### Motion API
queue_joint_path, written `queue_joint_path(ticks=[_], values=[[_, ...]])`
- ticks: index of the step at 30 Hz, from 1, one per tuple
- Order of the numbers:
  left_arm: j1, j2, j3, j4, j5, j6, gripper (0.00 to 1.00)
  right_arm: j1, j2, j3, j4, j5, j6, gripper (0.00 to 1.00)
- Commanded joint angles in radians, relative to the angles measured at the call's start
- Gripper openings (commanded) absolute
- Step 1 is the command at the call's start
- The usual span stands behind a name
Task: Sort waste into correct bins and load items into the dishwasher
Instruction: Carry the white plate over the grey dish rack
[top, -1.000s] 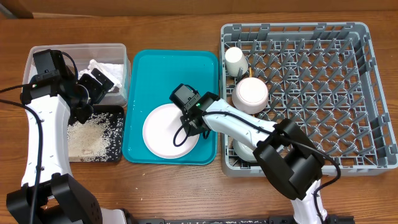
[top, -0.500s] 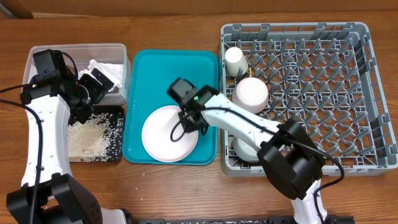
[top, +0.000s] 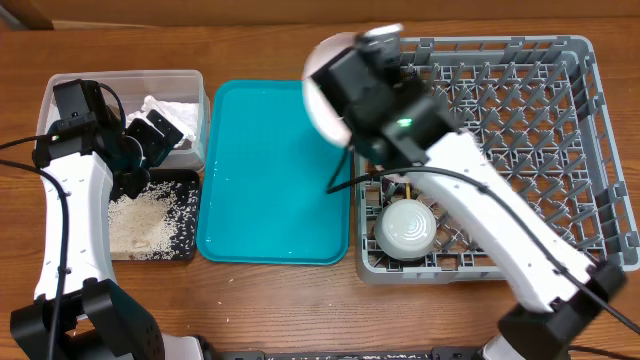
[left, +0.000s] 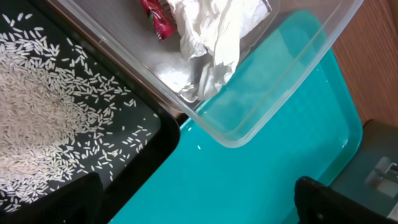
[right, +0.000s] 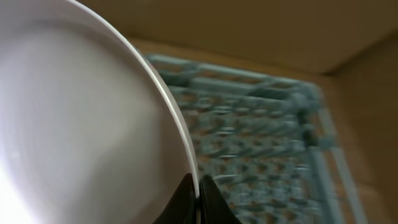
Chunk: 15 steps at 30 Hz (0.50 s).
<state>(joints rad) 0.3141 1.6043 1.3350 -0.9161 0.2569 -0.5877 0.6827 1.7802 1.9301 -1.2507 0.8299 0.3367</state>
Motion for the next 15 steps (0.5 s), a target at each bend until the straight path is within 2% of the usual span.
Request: queue_joint_path(ticks=[1,7,15], values=[[-0.007,-0.009,0.016,0.001,-0.006,0.016,1.00,-0.084,-0.013,0.014,-0.040,0.223,0.003,0.04],[-0.007,-0.009,0.016,0.001,-0.006,0.015,1.00,-0.242,-0.006,0.014,-0.093,0.172,0.004,0.04],[-0.007,-0.009,0.016,0.001,-0.006,0.016,1.00,-0.439,-0.003,-0.022,-0.137,-0.005,0.005,0.04]])
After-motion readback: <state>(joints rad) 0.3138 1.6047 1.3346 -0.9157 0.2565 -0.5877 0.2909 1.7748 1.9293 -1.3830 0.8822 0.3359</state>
